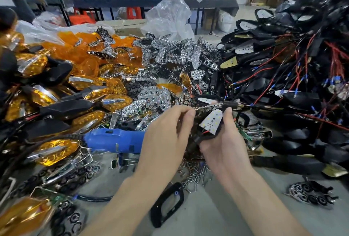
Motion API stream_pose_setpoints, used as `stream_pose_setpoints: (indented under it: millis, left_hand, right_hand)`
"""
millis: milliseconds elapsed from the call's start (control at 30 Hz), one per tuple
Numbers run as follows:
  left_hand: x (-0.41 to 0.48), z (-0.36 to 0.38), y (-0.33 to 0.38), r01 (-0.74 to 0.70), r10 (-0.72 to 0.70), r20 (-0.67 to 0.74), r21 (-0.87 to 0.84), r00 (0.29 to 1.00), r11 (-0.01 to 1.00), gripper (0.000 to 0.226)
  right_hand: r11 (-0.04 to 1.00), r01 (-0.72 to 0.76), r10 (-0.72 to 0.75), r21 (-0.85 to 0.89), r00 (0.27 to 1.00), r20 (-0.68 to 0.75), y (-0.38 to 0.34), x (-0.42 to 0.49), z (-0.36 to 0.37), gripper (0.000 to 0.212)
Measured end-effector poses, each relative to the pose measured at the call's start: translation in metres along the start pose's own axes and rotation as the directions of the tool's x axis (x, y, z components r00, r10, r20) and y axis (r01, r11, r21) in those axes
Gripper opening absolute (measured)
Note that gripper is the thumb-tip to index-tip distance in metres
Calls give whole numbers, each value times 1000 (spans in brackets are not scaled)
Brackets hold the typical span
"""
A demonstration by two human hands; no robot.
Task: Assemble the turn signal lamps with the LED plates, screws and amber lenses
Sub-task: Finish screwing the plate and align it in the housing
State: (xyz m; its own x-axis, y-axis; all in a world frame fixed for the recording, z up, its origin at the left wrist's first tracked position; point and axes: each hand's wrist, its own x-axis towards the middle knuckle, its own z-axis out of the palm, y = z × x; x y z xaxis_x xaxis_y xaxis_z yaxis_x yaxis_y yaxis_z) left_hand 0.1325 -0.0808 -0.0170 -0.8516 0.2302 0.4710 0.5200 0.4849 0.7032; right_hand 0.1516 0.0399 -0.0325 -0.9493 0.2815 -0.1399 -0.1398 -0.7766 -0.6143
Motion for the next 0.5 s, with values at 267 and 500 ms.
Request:
stream_pose_setpoints:
  millis: [267,500]
  left_hand:
    - [3,-13,4,-13,-2,68,228,998,974,33]
    - [-33,-15,4,-255,205,166,385,965,887,22]
  right_hand:
    - [991,102,-101,85,995,-22,-3,2,-6,39]
    - [972,166,-158,169,986,-62,-20,3,-4,39]
